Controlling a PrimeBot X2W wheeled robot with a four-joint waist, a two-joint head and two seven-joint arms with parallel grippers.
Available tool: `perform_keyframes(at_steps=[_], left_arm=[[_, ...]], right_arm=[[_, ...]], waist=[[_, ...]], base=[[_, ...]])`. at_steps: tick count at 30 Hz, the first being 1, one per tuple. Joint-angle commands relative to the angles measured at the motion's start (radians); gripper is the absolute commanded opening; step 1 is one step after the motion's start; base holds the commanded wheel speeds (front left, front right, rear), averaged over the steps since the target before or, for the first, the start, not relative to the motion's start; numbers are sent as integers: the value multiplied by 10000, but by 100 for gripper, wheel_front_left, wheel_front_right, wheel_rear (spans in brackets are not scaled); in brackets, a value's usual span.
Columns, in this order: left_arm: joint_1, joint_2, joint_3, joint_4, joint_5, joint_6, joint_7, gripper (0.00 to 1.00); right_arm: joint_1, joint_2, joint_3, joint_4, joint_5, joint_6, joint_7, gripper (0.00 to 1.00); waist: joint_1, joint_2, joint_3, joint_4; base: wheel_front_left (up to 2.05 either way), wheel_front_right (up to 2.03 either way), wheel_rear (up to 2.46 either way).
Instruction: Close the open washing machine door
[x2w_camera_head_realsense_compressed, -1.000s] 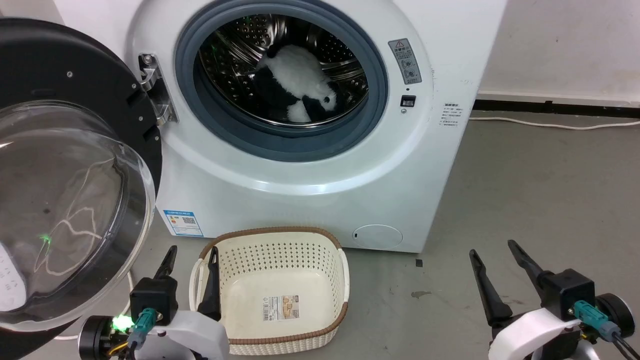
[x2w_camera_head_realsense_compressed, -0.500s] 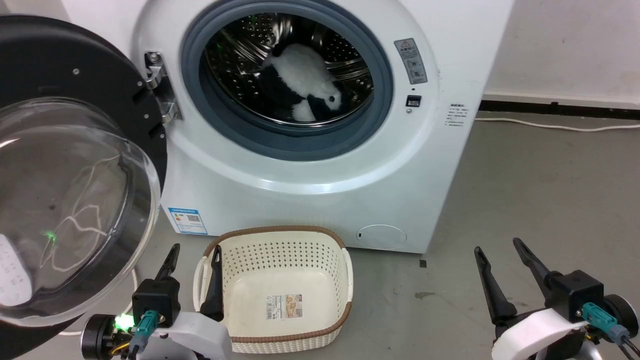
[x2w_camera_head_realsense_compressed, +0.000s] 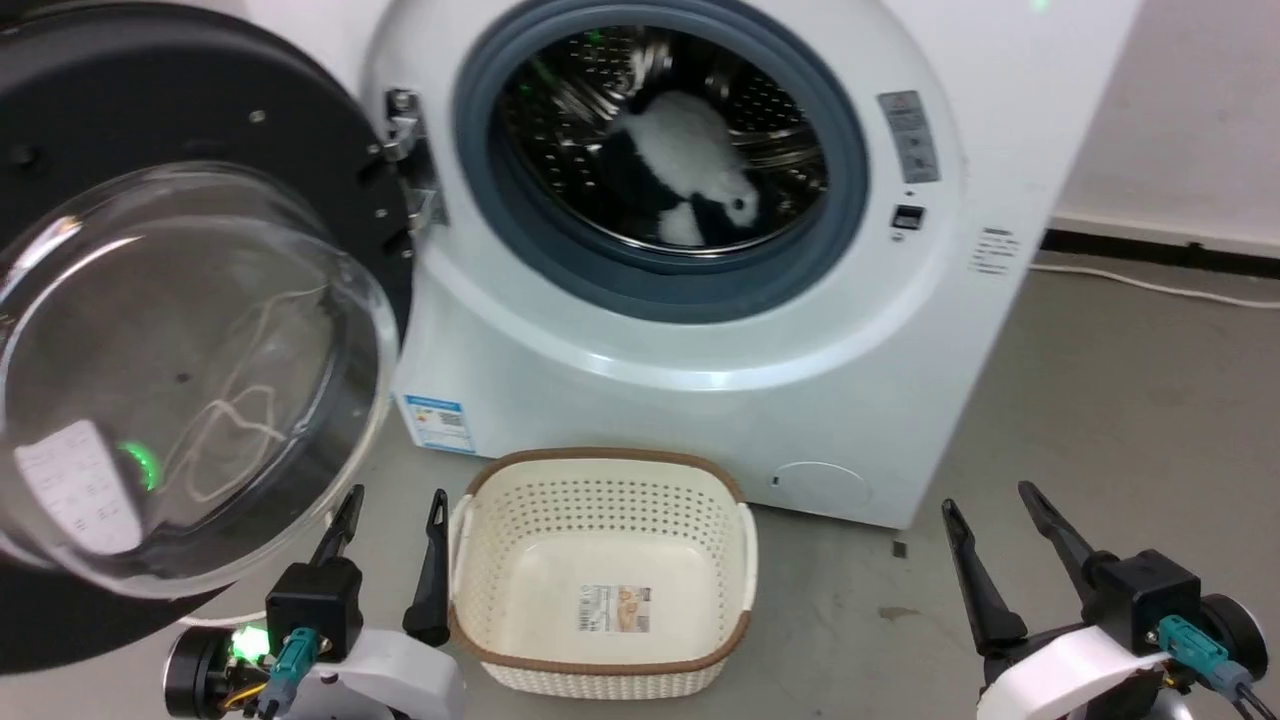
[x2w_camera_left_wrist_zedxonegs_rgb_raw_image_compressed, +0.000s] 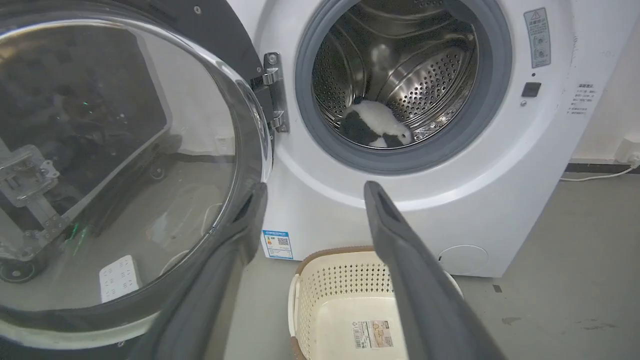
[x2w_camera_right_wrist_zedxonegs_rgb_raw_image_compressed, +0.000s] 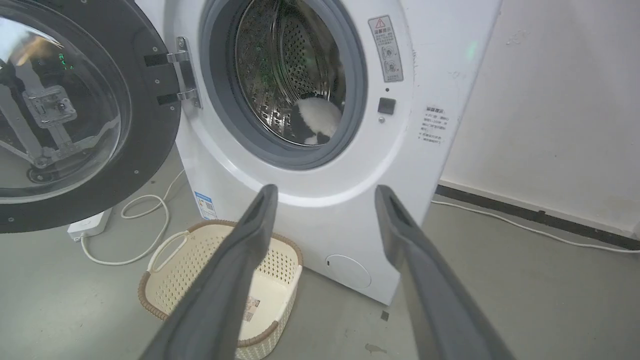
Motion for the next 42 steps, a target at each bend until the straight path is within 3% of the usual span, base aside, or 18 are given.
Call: perform_keyframes(at_steps=[1, 42], left_arm=[[93, 89, -27, 40, -41, -51, -126, 100], [631, 42, 212, -606, -185, 312, -982, 100]], right_arm=[[173, 10, 36, 37, 27, 3, -123, 100], [-633, 22, 1391, 1071, 99, 6, -897, 100]], waist=[[-1, 0, -43, 267], [-1, 0, 289, 2216]], base=[[0, 0, 0], [0, 0, 0]])
